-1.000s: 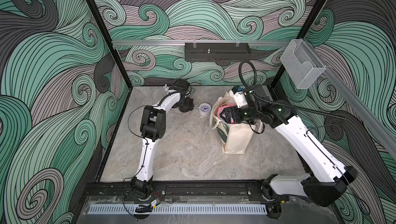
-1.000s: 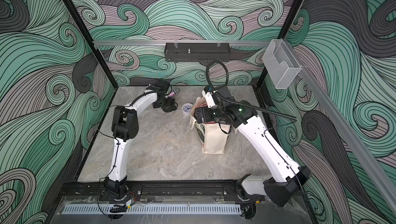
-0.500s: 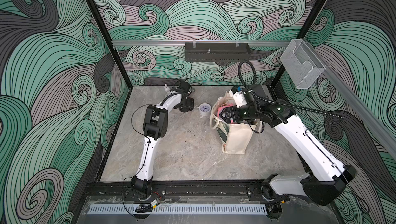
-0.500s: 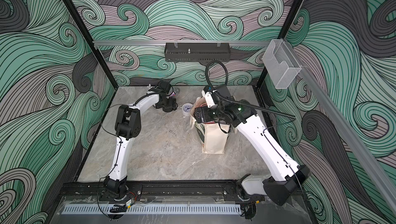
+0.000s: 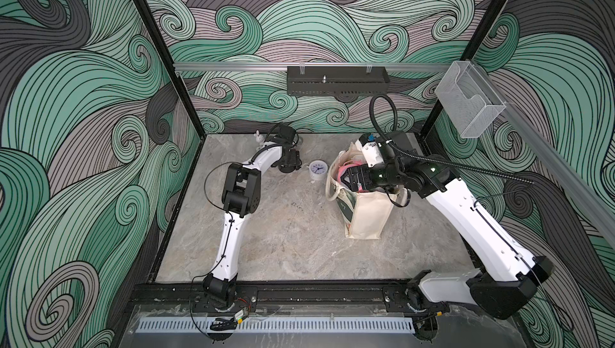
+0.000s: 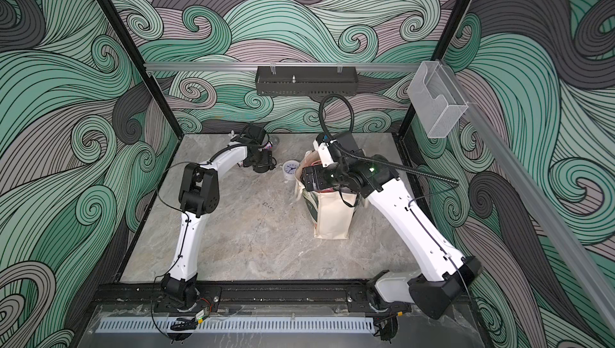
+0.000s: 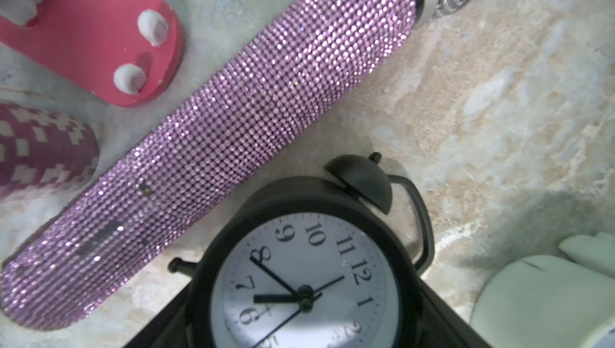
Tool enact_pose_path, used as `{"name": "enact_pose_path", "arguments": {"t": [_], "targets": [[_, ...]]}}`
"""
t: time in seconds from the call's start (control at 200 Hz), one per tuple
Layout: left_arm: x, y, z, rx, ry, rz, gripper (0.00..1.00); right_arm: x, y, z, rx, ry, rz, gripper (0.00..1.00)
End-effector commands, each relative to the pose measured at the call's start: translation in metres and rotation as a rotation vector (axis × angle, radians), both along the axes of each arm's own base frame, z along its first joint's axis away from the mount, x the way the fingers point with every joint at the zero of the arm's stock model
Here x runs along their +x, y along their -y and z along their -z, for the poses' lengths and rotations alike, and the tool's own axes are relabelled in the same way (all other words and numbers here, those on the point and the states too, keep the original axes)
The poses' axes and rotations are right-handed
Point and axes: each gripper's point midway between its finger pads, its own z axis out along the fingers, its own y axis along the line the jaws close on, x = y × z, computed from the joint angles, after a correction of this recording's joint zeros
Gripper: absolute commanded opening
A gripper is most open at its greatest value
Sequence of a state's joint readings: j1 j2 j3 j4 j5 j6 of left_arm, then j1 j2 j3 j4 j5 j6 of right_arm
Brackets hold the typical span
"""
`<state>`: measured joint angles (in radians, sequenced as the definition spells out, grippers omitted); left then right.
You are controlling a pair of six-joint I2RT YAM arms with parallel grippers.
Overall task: Put the alarm clock into the canvas bag
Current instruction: Pick up the alarm from the center of the board.
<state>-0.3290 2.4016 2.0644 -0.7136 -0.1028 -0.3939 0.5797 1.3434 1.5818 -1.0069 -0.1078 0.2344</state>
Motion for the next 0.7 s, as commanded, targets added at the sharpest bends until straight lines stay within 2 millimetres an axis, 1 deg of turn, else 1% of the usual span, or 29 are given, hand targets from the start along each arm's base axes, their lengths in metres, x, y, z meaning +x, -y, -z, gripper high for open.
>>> {"name": "enact_pose_path", "arguments": {"t": [0.0,0.07,0.08,0.11,0.21,0.24,0.32,0.36,0.44,0.525,0.545,0.555,0.57,0.695], "targets": [[-0.010,0.007,-0.034,-0.096,-0.006,-0.025,0.62,0.003,0.002,-0.001,-0.030,0.019,0.001,1.00],[-0.021,0.013,-0.058,-0.177,0.031,-0.024,0.61,0.005,0.004,-0.005,-0.039,0.040,0.008,1.00],[-0.024,0.013,-0.060,-0.185,0.033,-0.027,0.61,0.006,0.005,-0.005,-0.041,0.044,0.011,1.00],[-0.030,0.014,-0.073,-0.214,0.051,-0.034,0.60,0.008,0.008,-0.007,-0.049,0.054,0.017,1.00],[-0.060,0.010,-0.105,-0.285,0.094,-0.055,0.60,0.011,0.016,-0.015,-0.044,0.077,0.044,1.00],[-0.069,0.008,-0.111,-0.306,0.103,-0.056,0.60,0.012,0.017,-0.018,-0.037,0.080,0.050,1.00],[-0.094,0.006,-0.133,-0.362,0.138,-0.054,0.60,0.013,0.017,-0.023,-0.016,0.083,0.051,1.00],[-0.107,0.008,-0.145,-0.406,0.153,-0.040,0.59,0.015,0.017,-0.025,-0.002,0.078,0.053,1.00],[-0.132,0.014,-0.170,-0.500,0.189,0.008,0.59,0.015,0.011,-0.030,0.042,0.058,0.045,1.00],[-0.159,0.023,-0.200,-0.583,0.256,0.087,0.59,0.013,0.001,-0.033,0.094,0.026,0.016,1.00],[-0.165,0.026,-0.204,-0.594,0.266,0.104,0.58,0.013,-0.002,-0.033,0.105,0.020,0.009,1.00],[-0.170,0.027,-0.213,-0.604,0.288,0.118,0.58,0.013,-0.003,-0.034,0.109,0.016,0.006,1.00],[-0.176,0.028,-0.220,-0.617,0.308,0.134,0.58,0.012,-0.005,-0.034,0.117,0.009,0.000,1.00],[-0.211,0.042,-0.257,-0.708,0.420,0.235,0.58,0.010,-0.015,-0.037,0.170,-0.028,-0.025,1.00]]}}
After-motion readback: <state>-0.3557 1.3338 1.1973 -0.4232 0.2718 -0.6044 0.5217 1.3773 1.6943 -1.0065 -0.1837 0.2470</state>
